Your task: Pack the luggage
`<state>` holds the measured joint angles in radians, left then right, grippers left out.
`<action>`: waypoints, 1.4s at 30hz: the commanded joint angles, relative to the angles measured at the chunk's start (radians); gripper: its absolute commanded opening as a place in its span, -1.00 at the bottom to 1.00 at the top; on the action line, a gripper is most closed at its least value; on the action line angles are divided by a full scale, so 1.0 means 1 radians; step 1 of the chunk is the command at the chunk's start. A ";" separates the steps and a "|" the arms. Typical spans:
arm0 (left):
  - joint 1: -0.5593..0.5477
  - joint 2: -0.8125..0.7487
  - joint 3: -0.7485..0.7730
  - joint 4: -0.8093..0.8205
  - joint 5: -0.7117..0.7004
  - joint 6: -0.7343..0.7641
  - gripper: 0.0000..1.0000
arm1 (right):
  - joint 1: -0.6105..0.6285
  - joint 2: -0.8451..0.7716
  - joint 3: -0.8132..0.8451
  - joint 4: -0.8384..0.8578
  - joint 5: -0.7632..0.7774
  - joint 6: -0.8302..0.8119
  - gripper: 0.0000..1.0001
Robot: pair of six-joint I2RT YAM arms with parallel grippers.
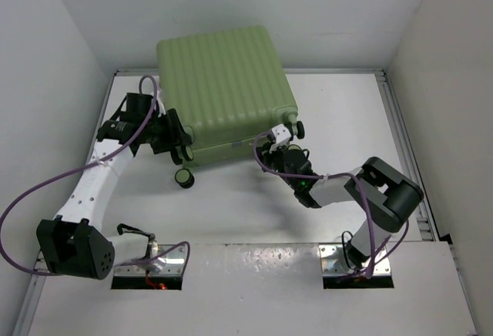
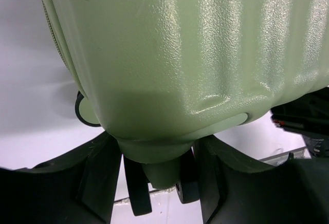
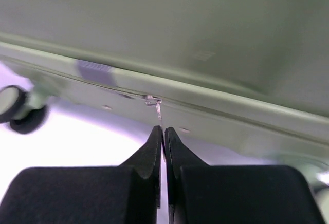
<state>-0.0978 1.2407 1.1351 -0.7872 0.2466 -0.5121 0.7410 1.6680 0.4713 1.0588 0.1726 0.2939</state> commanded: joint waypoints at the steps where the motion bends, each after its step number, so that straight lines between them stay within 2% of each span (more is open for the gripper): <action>1: 0.069 0.065 -0.060 -0.050 -0.193 0.093 -1.00 | -0.115 -0.066 -0.054 -0.019 0.185 -0.030 -1.00; 11: 0.112 0.112 -0.060 -0.050 -0.202 0.084 -1.00 | -0.251 -0.172 -0.158 -0.031 0.160 -0.073 -1.00; 17: 0.121 0.132 -0.041 -0.050 -0.213 0.093 -1.00 | -0.376 -0.177 -0.151 -0.031 0.130 -0.088 -1.00; 24: 0.121 0.169 -0.041 -0.050 -0.253 0.112 -1.00 | -0.502 -0.116 -0.099 0.006 0.016 -0.090 -1.00; 27: 0.130 0.189 -0.032 -0.050 -0.263 0.112 -1.00 | -0.555 -0.071 -0.050 0.023 -0.059 -0.091 -1.00; 35: 0.139 0.229 -0.023 -0.050 -0.305 0.146 -1.00 | -0.706 0.059 0.058 0.152 -0.500 -0.116 -1.00; 38: 0.148 0.249 -0.014 -0.050 -0.314 0.155 -1.00 | -0.735 0.152 0.127 0.168 -0.618 -0.133 -1.00; 42: 0.148 0.249 -0.014 -0.041 -0.325 0.178 -1.00 | -0.790 0.244 0.230 0.185 -0.694 -0.160 -1.00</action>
<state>-0.0250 1.3678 1.2079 -0.7807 0.3008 -0.4736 0.0437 1.8523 0.6178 1.1606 -0.5869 0.2066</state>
